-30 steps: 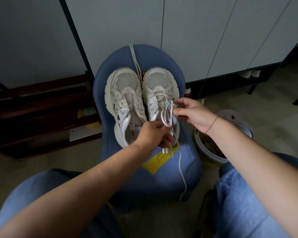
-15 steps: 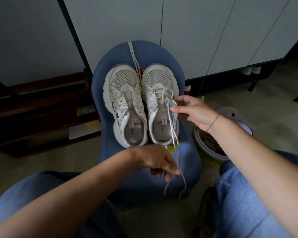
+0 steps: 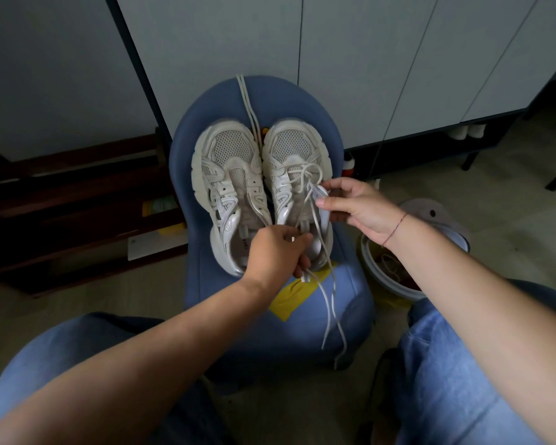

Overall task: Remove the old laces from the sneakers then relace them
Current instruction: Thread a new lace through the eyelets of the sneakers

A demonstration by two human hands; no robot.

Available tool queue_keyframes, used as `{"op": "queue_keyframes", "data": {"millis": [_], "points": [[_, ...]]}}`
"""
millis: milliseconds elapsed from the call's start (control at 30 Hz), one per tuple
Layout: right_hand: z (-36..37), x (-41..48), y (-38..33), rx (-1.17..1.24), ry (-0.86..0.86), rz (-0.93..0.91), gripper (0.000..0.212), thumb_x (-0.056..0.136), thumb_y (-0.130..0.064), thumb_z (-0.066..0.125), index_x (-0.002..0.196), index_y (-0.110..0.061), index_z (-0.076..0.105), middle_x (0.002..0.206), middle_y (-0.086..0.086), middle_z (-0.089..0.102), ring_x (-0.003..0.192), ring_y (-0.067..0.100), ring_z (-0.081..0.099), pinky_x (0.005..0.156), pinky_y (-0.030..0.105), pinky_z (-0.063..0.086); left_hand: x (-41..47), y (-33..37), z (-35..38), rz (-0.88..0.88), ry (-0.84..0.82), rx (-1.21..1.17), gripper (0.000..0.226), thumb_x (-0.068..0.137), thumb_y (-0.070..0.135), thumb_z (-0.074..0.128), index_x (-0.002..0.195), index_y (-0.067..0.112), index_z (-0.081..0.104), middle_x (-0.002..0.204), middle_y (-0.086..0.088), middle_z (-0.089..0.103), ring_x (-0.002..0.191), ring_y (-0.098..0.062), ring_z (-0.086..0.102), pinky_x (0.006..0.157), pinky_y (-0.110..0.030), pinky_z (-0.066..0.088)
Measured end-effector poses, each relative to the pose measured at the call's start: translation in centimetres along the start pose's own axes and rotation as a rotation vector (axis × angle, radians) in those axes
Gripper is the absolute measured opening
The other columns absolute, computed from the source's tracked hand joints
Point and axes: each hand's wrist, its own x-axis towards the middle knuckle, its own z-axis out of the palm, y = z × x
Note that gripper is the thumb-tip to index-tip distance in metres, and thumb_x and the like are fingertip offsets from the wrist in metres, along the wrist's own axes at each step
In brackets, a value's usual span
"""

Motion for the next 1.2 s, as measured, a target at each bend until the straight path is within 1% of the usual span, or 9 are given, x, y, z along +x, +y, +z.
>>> {"op": "queue_keyframes", "data": {"millis": [133,233,367,500,633,733,833,933,1200], "points": [[0.0,-0.1,-0.1,0.01,-0.005,-0.006,0.025,0.083,0.003,0.065,0.099,-0.016,0.061,0.089,0.004,0.063,0.071,0.003,0.065,0.061,0.016,0.051,-0.3,-0.3,0.3,-0.102,0.019,-0.166,0.014,0.099,0.013,0.057,0.094,0.003,0.066,0.054,-0.006,0.062,0.03,-0.008,0.047,0.036,-0.017,0.034],[0.0,0.0,-0.1,0.012,-0.007,-0.004,0.024,0.083,0.003,0.064,0.099,-0.015,0.06,0.089,0.004,0.063,0.07,0.003,0.066,0.06,0.015,0.051,-0.8,-0.8,0.7,-0.133,0.063,-0.289,0.014,0.099,0.011,0.056,0.107,0.002,0.064,0.052,-0.004,0.062,0.033,-0.01,0.049,0.037,-0.018,0.034],[-0.1,0.0,0.0,0.018,-0.011,-0.011,0.025,0.083,0.003,0.065,0.101,-0.014,0.06,0.089,0.005,0.064,0.071,0.006,0.066,0.062,0.017,0.053,-1.0,-0.6,1.0,0.041,-0.064,-0.288,0.052,0.099,0.011,0.057,0.147,0.018,0.038,0.058,-0.006,0.065,0.039,-0.014,0.051,0.04,-0.02,0.038],[-0.1,0.1,0.1,0.015,-0.014,-0.015,0.024,0.083,0.001,0.066,0.1,-0.015,0.062,0.088,0.005,0.064,0.071,0.008,0.066,0.064,0.019,0.054,0.3,0.3,1.4,0.145,-0.135,-0.235,0.062,0.101,0.015,0.054,0.154,0.025,0.024,0.07,-0.021,0.064,0.044,-0.02,0.05,0.043,-0.024,0.042],[-0.2,0.2,0.2,-0.02,-0.005,-0.021,0.024,0.083,-0.001,0.067,0.1,-0.016,0.062,0.086,0.003,0.065,0.071,0.007,0.064,0.069,0.02,0.053,1.0,1.3,2.0,0.158,-0.093,-0.253,0.044,0.104,0.019,0.048,0.144,0.026,0.033,0.065,-0.012,0.063,0.044,-0.021,0.051,0.046,-0.026,0.041],[-0.3,0.2,0.4,-0.038,0.009,-0.019,0.023,0.083,-0.001,0.066,0.099,-0.018,0.062,0.086,0.003,0.065,0.073,0.008,0.061,0.069,0.021,0.051,1.5,2.1,2.4,0.117,-0.076,-0.264,0.015,0.107,0.02,0.038,0.114,0.03,0.046,0.066,-0.016,0.061,0.045,-0.022,0.051,0.043,-0.025,0.04],[-0.2,0.2,0.3,-0.041,0.018,-0.009,0.023,0.082,-0.001,0.067,0.097,-0.018,0.062,0.085,0.001,0.064,0.067,0.004,0.058,0.061,0.015,0.049,2.3,2.4,2.2,0.078,-0.045,-0.202,0.025,0.106,0.016,0.034,0.103,0.01,0.058,0.062,-0.015,0.064,0.042,-0.021,0.054,0.042,-0.025,0.041],[-0.2,0.2,0.3,-0.024,0.019,-0.01,0.024,0.082,-0.001,0.067,0.099,-0.017,0.061,0.084,0.0,0.065,0.064,0.002,0.059,0.059,0.015,0.049,2.6,2.3,1.8,0.091,0.012,-0.15,0.021,0.102,0.013,0.047,0.09,0.008,0.063,0.055,-0.008,0.064,0.04,-0.018,0.054,0.039,-0.02,0.041],[-0.1,0.2,0.3,0.011,0.004,-0.009,0.023,0.084,0.0,0.065,0.098,-0.017,0.061,0.083,-0.001,0.066,0.062,0.001,0.06,0.06,0.015,0.05,2.9,2.2,0.9,0.14,-0.037,-0.102,0.015,0.099,0.012,0.056,0.099,0.007,0.07,0.053,-0.005,0.064,0.032,-0.012,0.046,0.04,-0.016,0.039]]}}
